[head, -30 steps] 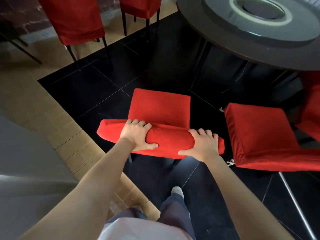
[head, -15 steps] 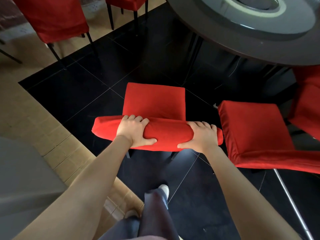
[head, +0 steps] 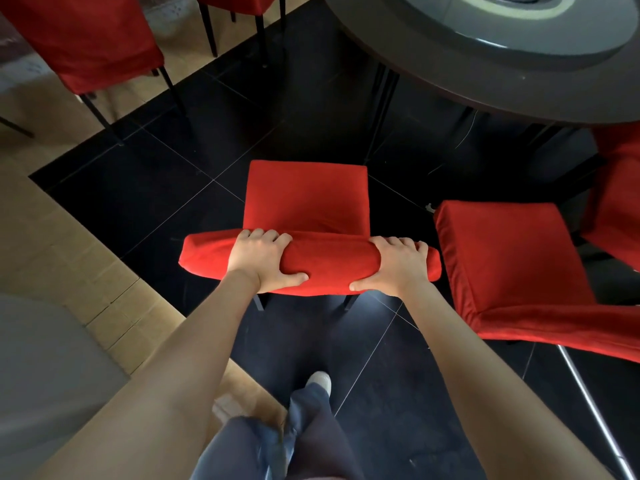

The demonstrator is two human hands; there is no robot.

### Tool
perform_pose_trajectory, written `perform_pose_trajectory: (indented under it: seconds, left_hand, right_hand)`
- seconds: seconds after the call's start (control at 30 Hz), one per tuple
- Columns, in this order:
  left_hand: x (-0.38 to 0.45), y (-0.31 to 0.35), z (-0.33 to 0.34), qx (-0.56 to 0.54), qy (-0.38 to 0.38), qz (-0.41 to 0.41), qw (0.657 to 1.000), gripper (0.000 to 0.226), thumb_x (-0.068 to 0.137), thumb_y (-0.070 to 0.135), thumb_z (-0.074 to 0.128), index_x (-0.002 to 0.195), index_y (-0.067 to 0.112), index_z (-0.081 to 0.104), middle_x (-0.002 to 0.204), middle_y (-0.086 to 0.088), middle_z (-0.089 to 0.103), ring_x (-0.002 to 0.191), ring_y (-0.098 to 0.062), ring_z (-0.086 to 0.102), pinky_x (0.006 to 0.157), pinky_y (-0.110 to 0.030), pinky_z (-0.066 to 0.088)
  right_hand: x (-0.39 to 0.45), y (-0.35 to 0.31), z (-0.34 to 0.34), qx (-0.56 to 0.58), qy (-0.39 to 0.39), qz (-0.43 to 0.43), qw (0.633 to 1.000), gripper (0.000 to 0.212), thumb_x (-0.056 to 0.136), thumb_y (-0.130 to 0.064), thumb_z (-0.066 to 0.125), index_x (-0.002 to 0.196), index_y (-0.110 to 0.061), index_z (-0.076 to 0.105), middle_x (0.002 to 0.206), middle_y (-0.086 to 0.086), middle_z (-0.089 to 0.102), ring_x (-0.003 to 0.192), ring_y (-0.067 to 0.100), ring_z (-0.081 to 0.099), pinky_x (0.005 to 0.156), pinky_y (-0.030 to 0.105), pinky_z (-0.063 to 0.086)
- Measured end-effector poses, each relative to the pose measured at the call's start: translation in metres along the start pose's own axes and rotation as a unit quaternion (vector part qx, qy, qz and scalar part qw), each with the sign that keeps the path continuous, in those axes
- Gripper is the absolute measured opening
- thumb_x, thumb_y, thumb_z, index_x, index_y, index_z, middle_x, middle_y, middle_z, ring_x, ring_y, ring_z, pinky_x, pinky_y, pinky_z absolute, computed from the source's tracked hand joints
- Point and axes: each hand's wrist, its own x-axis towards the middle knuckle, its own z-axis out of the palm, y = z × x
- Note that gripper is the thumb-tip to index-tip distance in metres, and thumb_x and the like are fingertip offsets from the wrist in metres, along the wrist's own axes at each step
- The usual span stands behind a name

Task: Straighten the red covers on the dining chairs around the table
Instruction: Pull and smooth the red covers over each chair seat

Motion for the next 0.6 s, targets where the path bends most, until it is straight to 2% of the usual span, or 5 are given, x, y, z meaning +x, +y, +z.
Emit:
perform_pose_trajectory:
  seconds: [0.17, 0.6]
  left_hand:
    - [-0.004, -0.003, 0.000, -0.018, 0.000, 0.007, 1.000, 0.101, 0.057, 0.089, 0.020, 0.134, 0.030, 0.047, 0.120, 0.004, 0.061, 0.110, -0.023, 0.055, 0.100, -0.038, 0.036]
    - [-0.026, -0.027, 0.008, 0.025, -0.004, 0.134, 0.991, 0.104, 0.058, 0.091, 0.017, 0.136, 0.029, 0.045, 0.122, 0.004, 0.060, 0.111, -0.022, 0.054, 0.101, -0.039, 0.034]
  right_hand:
    - [-0.009, -0.006, -0.003, 0.036, -0.013, 0.021, 0.999, 0.100, 0.047, -0.080, 0.068, 0.132, -0.033, 0.047, 0.125, -0.001, 0.057, 0.125, 0.029, 0.044, 0.112, 0.056, 0.018]
    - [-0.088, -0.050, 0.026, 0.061, -0.012, 0.127, 0.990, 0.107, 0.045, -0.088, 0.059, 0.134, -0.031, 0.042, 0.128, 0.000, 0.052, 0.124, 0.031, 0.041, 0.109, 0.056, 0.019]
